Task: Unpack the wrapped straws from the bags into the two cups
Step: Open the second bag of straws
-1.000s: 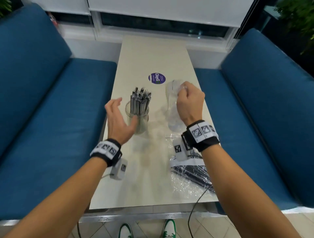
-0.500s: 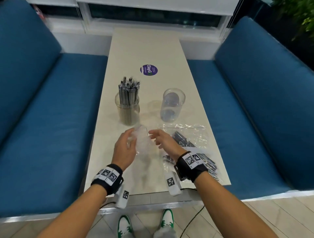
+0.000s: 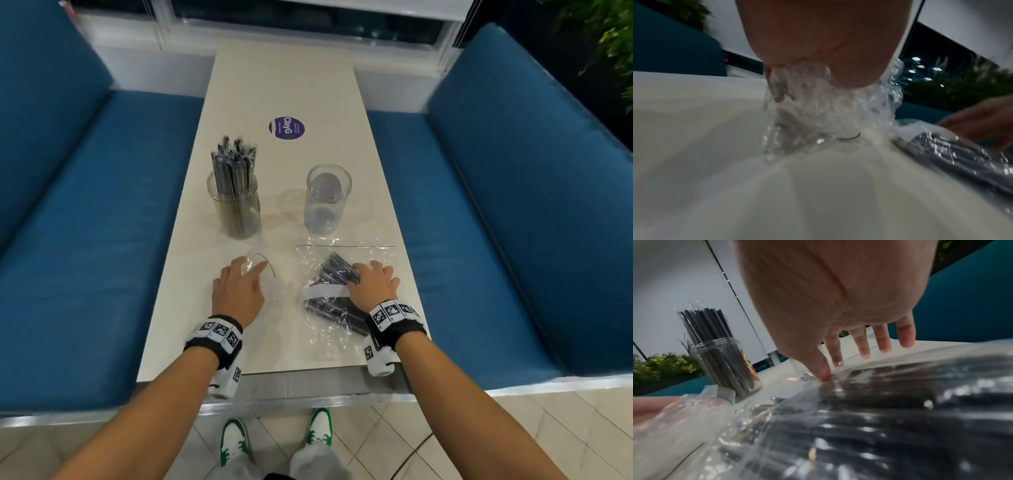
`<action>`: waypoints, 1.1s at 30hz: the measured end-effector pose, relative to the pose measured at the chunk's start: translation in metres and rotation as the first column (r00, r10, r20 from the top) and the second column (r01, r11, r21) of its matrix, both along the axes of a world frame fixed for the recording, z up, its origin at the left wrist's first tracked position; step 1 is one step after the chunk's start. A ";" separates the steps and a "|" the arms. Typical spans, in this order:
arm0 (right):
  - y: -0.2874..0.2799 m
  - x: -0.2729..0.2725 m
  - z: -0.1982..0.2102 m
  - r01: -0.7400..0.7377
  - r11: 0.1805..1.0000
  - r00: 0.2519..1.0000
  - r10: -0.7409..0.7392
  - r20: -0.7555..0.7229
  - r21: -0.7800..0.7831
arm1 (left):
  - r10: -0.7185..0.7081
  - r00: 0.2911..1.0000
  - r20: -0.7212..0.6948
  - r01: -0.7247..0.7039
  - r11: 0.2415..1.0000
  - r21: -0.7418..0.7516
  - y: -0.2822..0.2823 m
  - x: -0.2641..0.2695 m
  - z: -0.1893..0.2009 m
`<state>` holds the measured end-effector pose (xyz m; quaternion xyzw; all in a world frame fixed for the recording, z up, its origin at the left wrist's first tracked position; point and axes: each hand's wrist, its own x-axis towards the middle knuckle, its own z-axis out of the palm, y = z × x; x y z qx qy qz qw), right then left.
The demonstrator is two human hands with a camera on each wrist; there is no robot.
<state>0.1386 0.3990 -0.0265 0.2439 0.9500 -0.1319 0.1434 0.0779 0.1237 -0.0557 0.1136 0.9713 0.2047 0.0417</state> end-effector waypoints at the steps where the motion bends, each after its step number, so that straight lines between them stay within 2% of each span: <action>1: 0.001 -0.002 0.000 -0.011 1.000 1.000 0.011 -0.002 0.018 | 0.037 0.998 0.045 -0.038 0.999 0.021 0.001 -0.001 0.002; 3: 0.003 -0.008 0.003 -0.006 1.000 1.000 0.006 -0.030 0.022 | 0.093 0.990 0.108 -0.100 0.993 0.066 0.005 -0.003 0.013; 5: 0.003 -0.014 0.006 0.000 1.000 0.999 -0.001 -0.040 -0.020 | 0.106 0.991 0.083 -0.116 0.985 0.124 0.010 -0.004 0.027; 8: 0.005 -0.018 0.013 -0.019 0.998 0.997 0.015 -0.073 -0.059 | 0.142 0.990 -0.014 -0.136 0.968 0.213 0.017 -0.006 0.044; 10: 0.008 -0.018 0.020 -0.022 0.998 0.993 0.015 -0.116 -0.054 | 0.180 0.973 -0.144 -0.136 0.952 0.273 0.020 -0.005 0.054; 14: 0.017 -0.015 0.052 -0.046 0.998 0.992 0.049 -0.119 0.030 | 0.117 0.866 -0.486 0.043 0.952 0.304 0.030 0.001 0.073; 16: 0.023 -0.013 0.073 -0.044 0.999 0.988 0.045 -0.145 0.014 | 0.028 0.852 -0.522 0.172 0.928 0.330 0.038 0.005 0.080; 19: 0.030 -0.008 0.107 -0.026 0.995 0.986 0.010 -0.165 -0.094 | -0.058 0.922 -0.382 0.250 0.844 0.475 0.053 0.011 0.085; 22: 0.031 -0.002 0.138 -0.040 0.988 0.984 0.014 -0.178 -0.147 | -0.070 0.983 -0.167 0.159 0.777 0.609 0.069 0.009 0.095; 25: 0.026 0.005 0.168 -0.073 0.989 0.975 0.044 -0.219 -0.128 | -0.043 0.999 0.006 0.027 0.718 0.695 0.084 -0.004 0.117; 28: 0.018 0.011 0.194 -0.114 0.987 0.970 0.086 -0.229 -0.114 | -0.048 0.996 0.069 -0.029 0.571 0.821 0.092 -0.016 0.140; 29: 0.016 0.013 0.200 -0.121 0.988 0.967 0.096 -0.238 -0.094 | -0.068 0.994 0.082 -0.035 0.512 0.858 0.093 -0.018 0.147; 31: 0.010 0.016 0.214 -0.113 0.993 0.935 0.115 -0.335 0.026 | -0.103 0.991 0.083 -0.028 0.451 0.892 0.095 -0.020 0.160; 33: 0.005 0.017 0.229 -0.083 0.978 0.842 0.171 -0.512 0.190 | -0.171 0.978 0.121 -0.048 0.381 0.923 0.095 -0.019 0.173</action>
